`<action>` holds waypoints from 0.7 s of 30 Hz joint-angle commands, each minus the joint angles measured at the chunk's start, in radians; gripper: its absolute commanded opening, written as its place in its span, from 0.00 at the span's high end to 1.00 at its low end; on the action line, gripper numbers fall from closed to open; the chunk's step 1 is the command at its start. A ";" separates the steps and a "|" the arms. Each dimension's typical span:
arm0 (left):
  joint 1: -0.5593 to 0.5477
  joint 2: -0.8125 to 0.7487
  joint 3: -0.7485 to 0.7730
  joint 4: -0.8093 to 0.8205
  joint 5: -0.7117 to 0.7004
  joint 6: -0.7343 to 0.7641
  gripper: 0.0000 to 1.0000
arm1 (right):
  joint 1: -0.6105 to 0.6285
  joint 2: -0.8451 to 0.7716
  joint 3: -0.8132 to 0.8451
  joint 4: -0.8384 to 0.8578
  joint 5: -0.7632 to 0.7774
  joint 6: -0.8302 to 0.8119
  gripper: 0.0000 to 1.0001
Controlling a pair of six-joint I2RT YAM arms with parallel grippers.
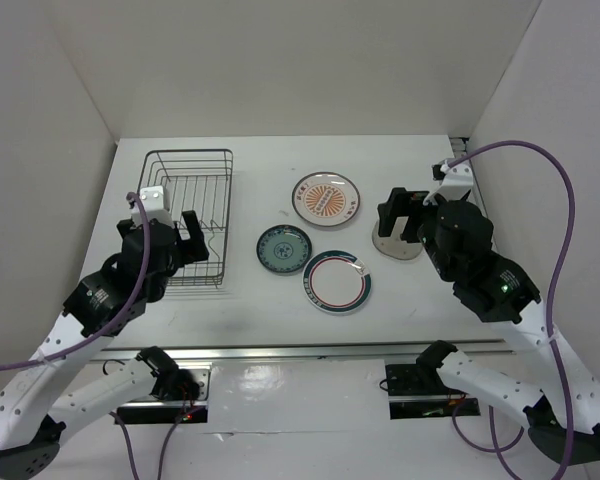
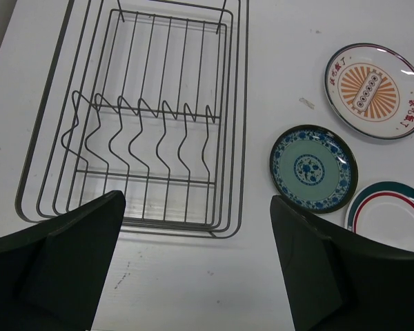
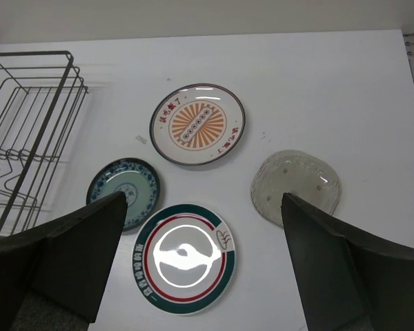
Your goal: Load the plates into the dish rack
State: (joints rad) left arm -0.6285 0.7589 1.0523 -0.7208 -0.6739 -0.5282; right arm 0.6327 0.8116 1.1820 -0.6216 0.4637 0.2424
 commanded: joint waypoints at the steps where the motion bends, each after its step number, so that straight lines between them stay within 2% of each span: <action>1: 0.006 -0.003 -0.003 0.052 0.008 0.011 0.00 | 0.009 -0.008 -0.016 0.054 0.026 0.009 0.00; 9: 0.006 0.008 -0.012 0.072 0.051 0.020 0.00 | 0.009 0.024 -0.090 0.104 -0.002 0.058 0.00; 12: 0.027 0.020 -0.012 0.083 0.103 0.031 0.00 | -0.011 0.047 -0.223 0.251 -0.097 0.103 0.00; 13: 0.050 0.029 -0.012 0.083 0.117 0.031 0.00 | -0.048 0.087 -0.263 0.376 -0.222 0.115 0.00; 16: 0.069 0.048 -0.012 0.092 0.178 0.040 0.00 | -0.152 0.188 -0.370 0.591 -0.498 0.187 0.00; 19: 0.093 0.048 -0.021 0.101 0.201 0.040 0.00 | -0.255 0.344 -0.423 0.757 -0.536 0.255 0.00; 21: 0.093 0.039 -0.031 0.112 0.211 0.051 0.00 | -0.280 0.418 -0.400 0.790 -0.551 0.268 0.00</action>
State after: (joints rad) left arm -0.5449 0.8139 1.0363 -0.6655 -0.5041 -0.5007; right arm 0.3931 1.1687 0.7616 -0.0772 0.0360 0.4442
